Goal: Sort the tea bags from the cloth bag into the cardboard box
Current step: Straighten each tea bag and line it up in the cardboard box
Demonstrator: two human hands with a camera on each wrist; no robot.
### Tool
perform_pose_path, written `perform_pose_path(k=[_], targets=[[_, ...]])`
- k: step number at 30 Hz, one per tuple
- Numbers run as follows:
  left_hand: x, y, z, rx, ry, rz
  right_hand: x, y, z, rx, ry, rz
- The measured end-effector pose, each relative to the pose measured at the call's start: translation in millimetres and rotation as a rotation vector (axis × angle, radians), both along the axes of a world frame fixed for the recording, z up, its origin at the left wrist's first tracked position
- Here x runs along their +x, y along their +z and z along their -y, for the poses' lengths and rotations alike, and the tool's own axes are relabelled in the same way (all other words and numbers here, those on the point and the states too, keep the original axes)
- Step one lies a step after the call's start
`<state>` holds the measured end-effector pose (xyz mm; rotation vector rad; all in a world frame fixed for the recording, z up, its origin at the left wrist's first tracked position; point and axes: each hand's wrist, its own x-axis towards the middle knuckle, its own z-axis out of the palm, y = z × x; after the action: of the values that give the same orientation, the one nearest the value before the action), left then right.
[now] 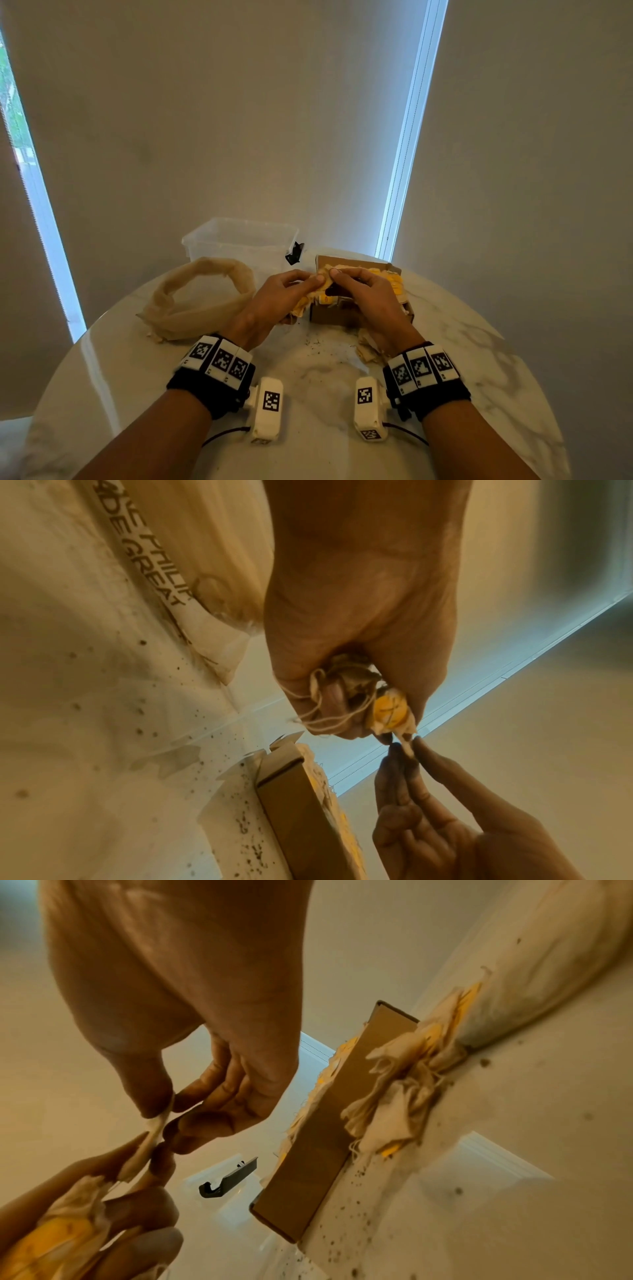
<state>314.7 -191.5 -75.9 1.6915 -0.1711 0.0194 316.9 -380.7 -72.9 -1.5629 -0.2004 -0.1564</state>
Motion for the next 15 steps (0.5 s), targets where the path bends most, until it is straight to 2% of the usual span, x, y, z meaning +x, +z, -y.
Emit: perform_pose_path(k=[4, 8, 12, 15], targets=[[1.8, 0.9, -1.7, 0.049, 0.036, 0.012, 4.5, -1.5, 2.4, 0.054, 0.001, -0.061], [0.5, 1.7, -3.9, 0.113, 0.006, -0.008, 2.9, -2.6, 3.3, 0.027, 0.137, -0.107], [1.1, 1.4, -4.9, 0.085, 0.032, -0.018, 4.4, -3.6, 3.2, 0.056, 0.077, -0.072], [2.3, 1.9, -5.3, 0.048, 0.092, 0.036, 2.8, -1.1, 3.6, 0.059, 0.053, -0.061]])
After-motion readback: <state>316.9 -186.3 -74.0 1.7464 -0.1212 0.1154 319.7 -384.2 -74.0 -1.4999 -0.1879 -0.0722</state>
